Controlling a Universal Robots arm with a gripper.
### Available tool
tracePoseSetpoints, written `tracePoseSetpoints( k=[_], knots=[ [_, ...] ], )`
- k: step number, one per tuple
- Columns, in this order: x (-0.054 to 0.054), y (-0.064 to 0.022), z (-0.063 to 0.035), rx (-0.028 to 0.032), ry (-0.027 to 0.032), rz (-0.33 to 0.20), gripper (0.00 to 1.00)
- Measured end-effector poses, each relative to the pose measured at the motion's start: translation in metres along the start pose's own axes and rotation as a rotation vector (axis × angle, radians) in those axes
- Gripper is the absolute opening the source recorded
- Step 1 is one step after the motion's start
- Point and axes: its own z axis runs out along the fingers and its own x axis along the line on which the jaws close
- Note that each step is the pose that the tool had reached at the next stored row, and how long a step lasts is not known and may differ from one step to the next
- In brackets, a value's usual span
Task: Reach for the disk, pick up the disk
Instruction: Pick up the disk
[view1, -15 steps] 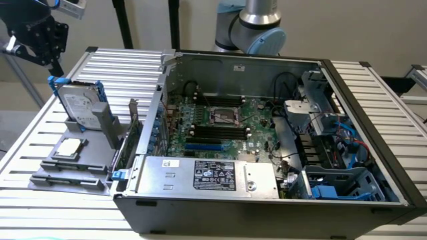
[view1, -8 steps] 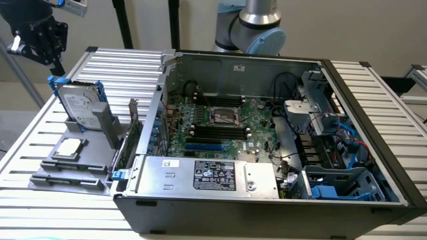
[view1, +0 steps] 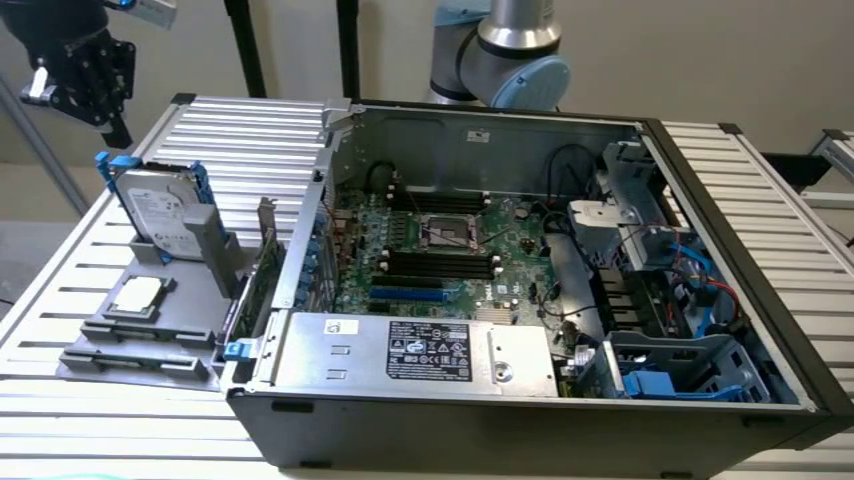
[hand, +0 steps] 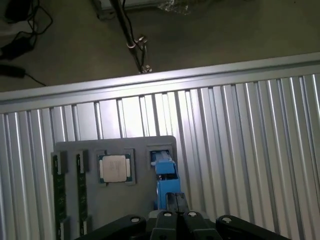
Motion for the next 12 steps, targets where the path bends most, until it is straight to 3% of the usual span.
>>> tracePoseSetpoints(
  k=[6,8,9,12],
  knots=[
    [0.0003,0.0014,0.0001,0.0013,-0.0002,-0.003,0.12],
    [0.0003,0.0014,0.0001,0.0013,-0.0001,-0.003,0.24],
    [0.0003,0.0014,0.0001,0.0013,-0.0002,-0.003,0.24],
    [0.0003,0.0015,0.0002,0.0011,-0.0001,-0.003,0.42]
  ],
)
